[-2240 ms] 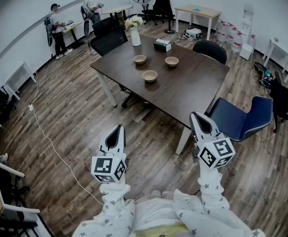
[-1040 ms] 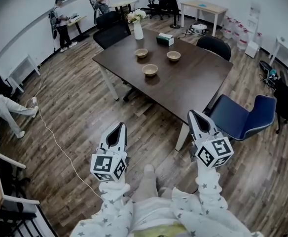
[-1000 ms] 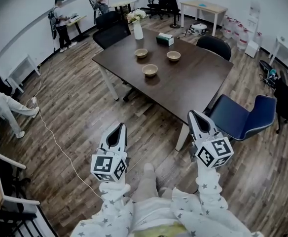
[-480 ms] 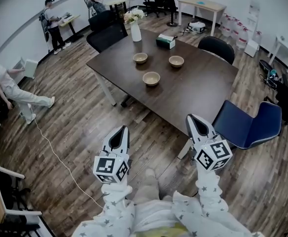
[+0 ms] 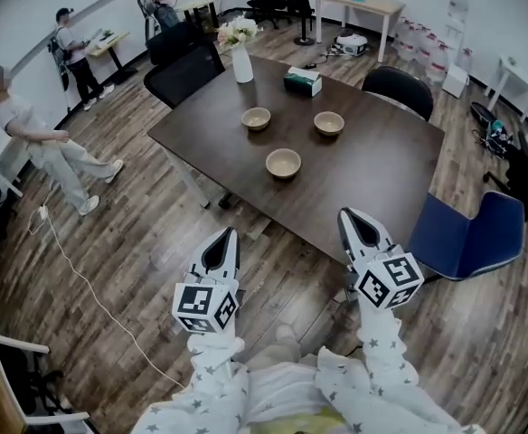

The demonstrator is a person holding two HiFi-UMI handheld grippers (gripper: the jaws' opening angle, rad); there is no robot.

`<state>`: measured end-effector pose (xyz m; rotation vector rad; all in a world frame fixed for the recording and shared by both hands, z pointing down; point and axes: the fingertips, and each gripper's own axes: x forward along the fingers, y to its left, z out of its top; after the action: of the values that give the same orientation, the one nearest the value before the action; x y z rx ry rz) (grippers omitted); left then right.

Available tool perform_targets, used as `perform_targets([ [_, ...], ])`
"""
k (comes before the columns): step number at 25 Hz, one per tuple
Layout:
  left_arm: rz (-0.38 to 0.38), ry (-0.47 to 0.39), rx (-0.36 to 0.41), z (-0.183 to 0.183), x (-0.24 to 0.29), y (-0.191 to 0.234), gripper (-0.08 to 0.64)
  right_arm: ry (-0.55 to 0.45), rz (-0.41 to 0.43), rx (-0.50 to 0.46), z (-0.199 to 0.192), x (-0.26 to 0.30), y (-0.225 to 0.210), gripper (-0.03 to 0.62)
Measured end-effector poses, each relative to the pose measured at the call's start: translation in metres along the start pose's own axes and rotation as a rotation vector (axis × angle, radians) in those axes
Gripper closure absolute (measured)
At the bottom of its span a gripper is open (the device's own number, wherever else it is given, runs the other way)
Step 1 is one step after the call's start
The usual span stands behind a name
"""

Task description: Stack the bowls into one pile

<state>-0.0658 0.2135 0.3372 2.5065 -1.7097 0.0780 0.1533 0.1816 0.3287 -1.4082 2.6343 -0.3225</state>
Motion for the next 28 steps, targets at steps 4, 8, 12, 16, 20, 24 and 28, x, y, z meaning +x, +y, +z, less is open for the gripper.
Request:
perform_targets([
  [4,-0.013,0.0,-0.006,-0.001,0.012,0.02,0.535,0.001,-0.016,0.012,-0.005,0.023,0.0,0.571],
  [8,-0.014,0.001,-0.018,-0.002,0.02,0.036,0.534,0.006,-0.029,0.024,-0.006,0.044,-0.003,0.571],
  [12,0.004,0.01,-0.034,-0.007,0.028,0.055,0.534,0.021,-0.047,0.047,-0.014,0.064,-0.01,0.571],
  [16,0.021,0.027,-0.057,-0.014,0.036,0.073,0.534,0.043,-0.044,0.048,-0.019,0.086,-0.011,0.571],
  [20,0.027,0.037,-0.068,-0.02,0.053,0.092,0.534,0.06,-0.041,0.051,-0.027,0.114,-0.017,0.571],
  [24,0.026,0.043,-0.066,-0.021,0.079,0.114,0.535,0.061,-0.05,0.063,-0.032,0.147,-0.03,0.571],
  [28,0.016,0.054,-0.075,-0.021,0.115,0.13,0.534,0.065,-0.061,0.069,-0.032,0.177,-0.05,0.571],
])
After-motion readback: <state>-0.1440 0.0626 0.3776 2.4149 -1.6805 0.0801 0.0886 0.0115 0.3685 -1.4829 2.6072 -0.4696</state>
